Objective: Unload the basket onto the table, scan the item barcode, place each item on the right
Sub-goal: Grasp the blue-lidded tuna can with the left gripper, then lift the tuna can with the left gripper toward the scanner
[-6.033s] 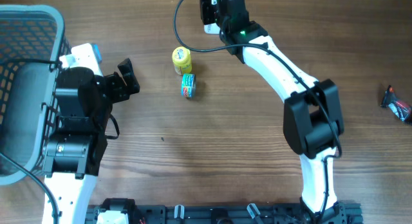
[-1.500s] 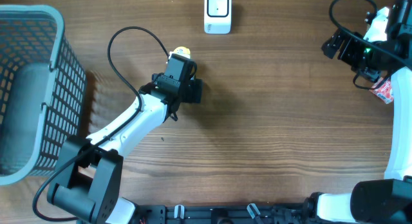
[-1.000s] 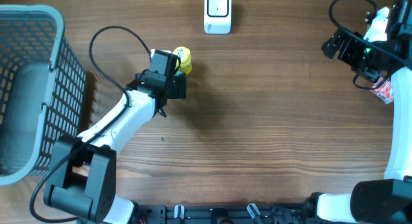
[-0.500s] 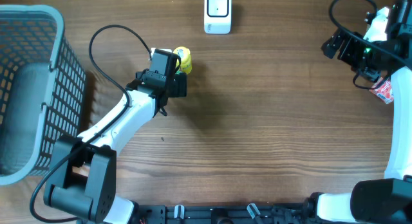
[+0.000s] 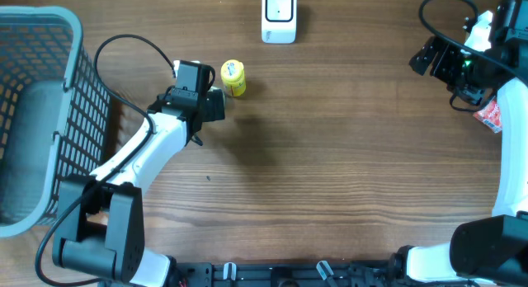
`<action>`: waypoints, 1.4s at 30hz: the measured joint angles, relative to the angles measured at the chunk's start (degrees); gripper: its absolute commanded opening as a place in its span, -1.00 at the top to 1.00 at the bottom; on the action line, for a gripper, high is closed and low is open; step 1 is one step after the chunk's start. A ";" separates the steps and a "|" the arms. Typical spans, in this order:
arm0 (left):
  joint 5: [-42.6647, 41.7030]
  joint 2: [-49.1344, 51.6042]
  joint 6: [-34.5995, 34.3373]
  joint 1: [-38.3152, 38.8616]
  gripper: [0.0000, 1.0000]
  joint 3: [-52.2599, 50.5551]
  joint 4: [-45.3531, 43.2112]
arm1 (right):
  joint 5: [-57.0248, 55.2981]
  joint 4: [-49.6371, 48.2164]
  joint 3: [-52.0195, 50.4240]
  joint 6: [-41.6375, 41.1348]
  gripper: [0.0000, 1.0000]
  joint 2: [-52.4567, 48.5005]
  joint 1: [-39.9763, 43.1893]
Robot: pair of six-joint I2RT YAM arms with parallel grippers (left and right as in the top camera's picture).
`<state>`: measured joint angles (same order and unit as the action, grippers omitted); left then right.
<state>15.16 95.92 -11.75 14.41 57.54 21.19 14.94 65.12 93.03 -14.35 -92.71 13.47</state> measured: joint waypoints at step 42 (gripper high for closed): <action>-9.11 8.81 -44.78 -2.64 -0.99 2.19 -6.05 | -7.30 -0.83 -0.15 -3.02 -0.99 0.00 -7.93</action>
<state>6.04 104.73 -56.53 11.77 59.72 15.14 7.64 64.29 92.88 -17.37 -92.71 5.54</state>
